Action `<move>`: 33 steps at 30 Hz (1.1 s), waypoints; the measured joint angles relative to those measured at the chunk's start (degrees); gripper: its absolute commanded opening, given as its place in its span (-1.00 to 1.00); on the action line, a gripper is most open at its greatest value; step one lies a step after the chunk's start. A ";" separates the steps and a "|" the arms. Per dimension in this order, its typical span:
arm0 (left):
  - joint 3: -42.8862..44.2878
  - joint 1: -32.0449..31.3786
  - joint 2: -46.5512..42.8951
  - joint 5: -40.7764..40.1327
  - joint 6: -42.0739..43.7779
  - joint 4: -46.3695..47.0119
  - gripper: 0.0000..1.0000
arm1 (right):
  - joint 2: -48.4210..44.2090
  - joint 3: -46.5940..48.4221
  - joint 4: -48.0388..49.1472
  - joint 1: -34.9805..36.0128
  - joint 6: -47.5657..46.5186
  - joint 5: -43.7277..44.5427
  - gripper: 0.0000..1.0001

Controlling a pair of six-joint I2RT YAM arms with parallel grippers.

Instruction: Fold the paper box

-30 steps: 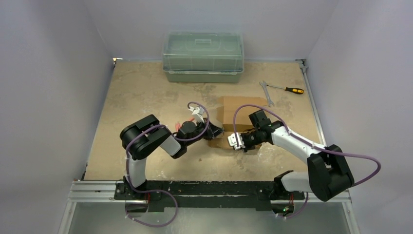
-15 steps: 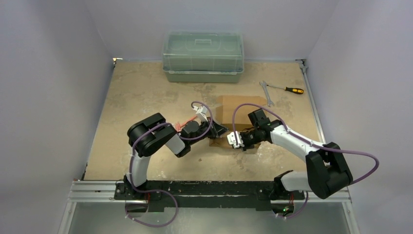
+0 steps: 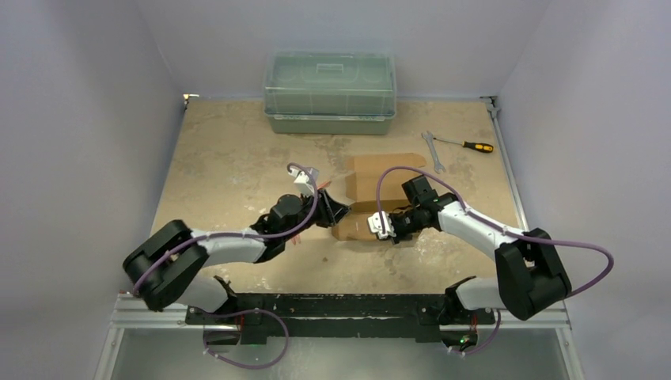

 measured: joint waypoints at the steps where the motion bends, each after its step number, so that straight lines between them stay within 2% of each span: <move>1: -0.24 0.00 -2.29 -0.70 0.72 -2.40 -0.21 | 0.07 0.07 0.00 0.00 0.07 0.00 -1.00; 7: -4.85 0.00 -12.63 -5.70 1.86 -13.84 -0.01 | 0.35 0.20 0.02 0.04 0.26 -0.13 -1.00; 13: -6.88 0.00 -10.86 -8.68 1.81 -18.32 0.00 | 0.39 0.22 0.00 0.07 0.28 -0.15 -1.00; 17: -6.56 0.00 -5.97 -8.57 1.64 -17.64 -0.20 | 0.48 0.33 -0.07 0.07 0.31 -0.15 -1.00; 21: -5.31 0.00 -2.21 -7.93 1.40 -16.65 -0.50 | 0.72 0.50 -0.22 0.07 0.55 -0.22 -1.00; 25: -4.48 0.00 -1.25 -7.10 1.09 -14.88 -0.94 | 0.76 0.52 -0.22 0.09 0.63 -0.22 -1.00; 26: -4.37 0.00 -1.09 -6.69 0.96 -14.34 -1.00 | 0.79 0.52 -0.22 0.09 0.63 -0.26 -1.00; 33: -4.28 0.24 -1.01 -5.14 0.68 -11.91 -1.00 | 1.60 1.05 -0.33 0.09 1.07 -0.39 -1.00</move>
